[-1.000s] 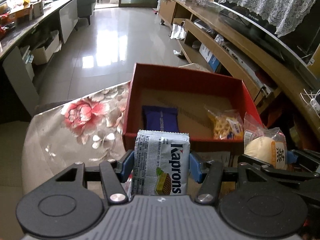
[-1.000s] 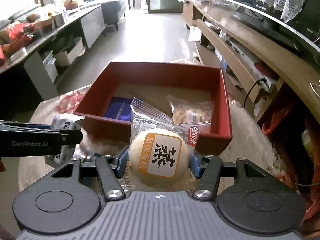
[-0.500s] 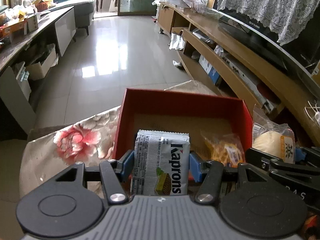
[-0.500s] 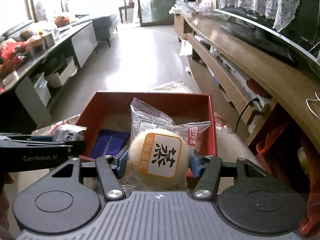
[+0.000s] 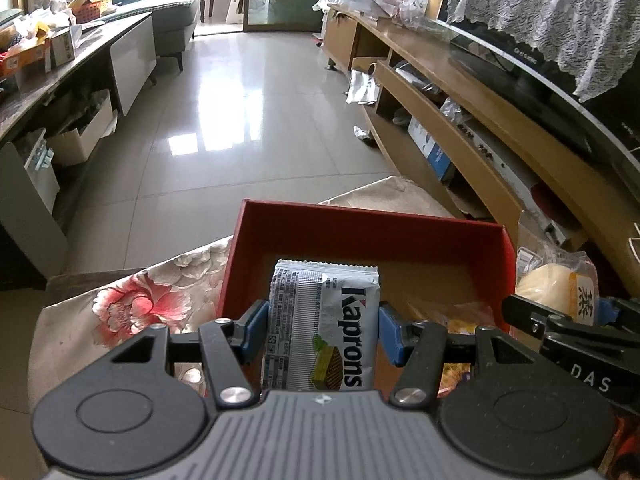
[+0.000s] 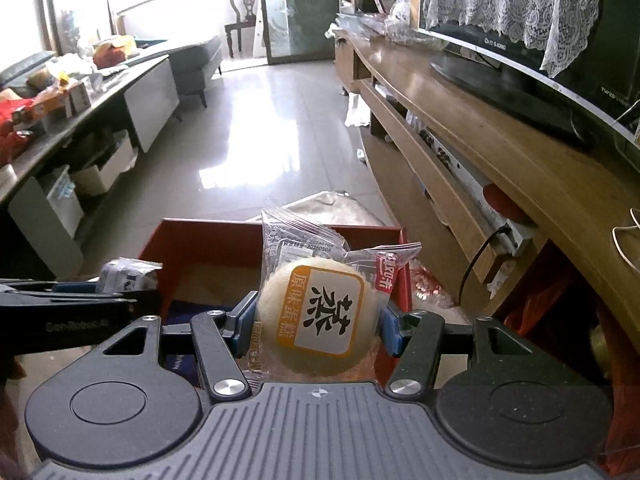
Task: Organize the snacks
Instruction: 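Carry the Kaprons wafer and bun into the red box and release both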
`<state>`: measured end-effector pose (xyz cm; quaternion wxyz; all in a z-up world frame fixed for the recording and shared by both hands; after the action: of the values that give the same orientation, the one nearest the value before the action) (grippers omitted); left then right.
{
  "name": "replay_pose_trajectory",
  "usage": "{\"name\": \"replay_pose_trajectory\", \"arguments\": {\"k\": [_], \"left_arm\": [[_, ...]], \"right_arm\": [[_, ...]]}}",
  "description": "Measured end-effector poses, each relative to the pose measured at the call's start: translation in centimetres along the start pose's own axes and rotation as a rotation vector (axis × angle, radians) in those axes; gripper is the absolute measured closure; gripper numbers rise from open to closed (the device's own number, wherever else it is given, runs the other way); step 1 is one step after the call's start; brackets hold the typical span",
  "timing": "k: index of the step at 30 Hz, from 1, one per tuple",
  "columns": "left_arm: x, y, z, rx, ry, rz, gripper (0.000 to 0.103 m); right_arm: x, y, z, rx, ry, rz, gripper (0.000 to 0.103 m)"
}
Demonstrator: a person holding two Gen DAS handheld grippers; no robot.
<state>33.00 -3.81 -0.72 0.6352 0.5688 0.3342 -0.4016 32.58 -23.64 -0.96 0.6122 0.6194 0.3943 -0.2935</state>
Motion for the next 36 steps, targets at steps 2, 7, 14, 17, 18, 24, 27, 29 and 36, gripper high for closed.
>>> {"name": "replay_pose_trajectory", "arguments": {"k": [2,7,14,17,18,24,27,29,36], "left_arm": [[0.7,0.3,0.1,-0.006,0.005,-0.006,0.043],[2.8,0.7,0.5,-0.011,0.022,-0.037,0.043],[5.1,0.7,1.0,-0.008,0.049,-0.074,0.043],[5.6,0.6,0.9,-0.009,0.058,-0.083,0.043],[5.9,0.5,0.9,-0.011,0.061,-0.087,0.043],[7.0,0.1,0.5,-0.01,0.076,-0.115,0.043],[7.4,-0.2,0.3,-0.01,0.084,-0.128,0.043],[7.6,-0.3,0.2,-0.01,0.088,-0.134,0.043],[7.9,-0.6,0.5,0.0,0.098,-0.142,0.042]], "right_arm": [[0.9,0.2,0.3,0.003,-0.006,-0.015,0.037],[2.7,0.8,0.6,0.007,-0.006,-0.041,0.037],[4.9,0.8,0.5,-0.011,-0.002,-0.082,0.037],[5.5,0.7,0.7,-0.011,-0.001,-0.095,0.037],[5.8,0.6,0.7,-0.013,-0.003,-0.101,0.037],[7.2,-0.2,0.3,-0.032,-0.008,-0.139,0.037],[7.6,-0.4,0.0,-0.043,-0.01,-0.15,0.037],[7.8,-0.6,-0.2,-0.051,-0.013,-0.156,0.037],[8.0,-0.6,-0.1,-0.053,-0.013,-0.163,0.036]]}}
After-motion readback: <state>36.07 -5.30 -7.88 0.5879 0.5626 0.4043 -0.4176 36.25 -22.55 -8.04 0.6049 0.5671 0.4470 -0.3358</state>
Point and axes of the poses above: each gripper's, at about its wrist camera, not at the fingertips, and x roughly the way its jaws point, z to its right, y to its top, the point moved 7 cm from there along x, roughly the way its jaws point, and after that the axes turned 11 degrees about -z, right-handed, at the moved point
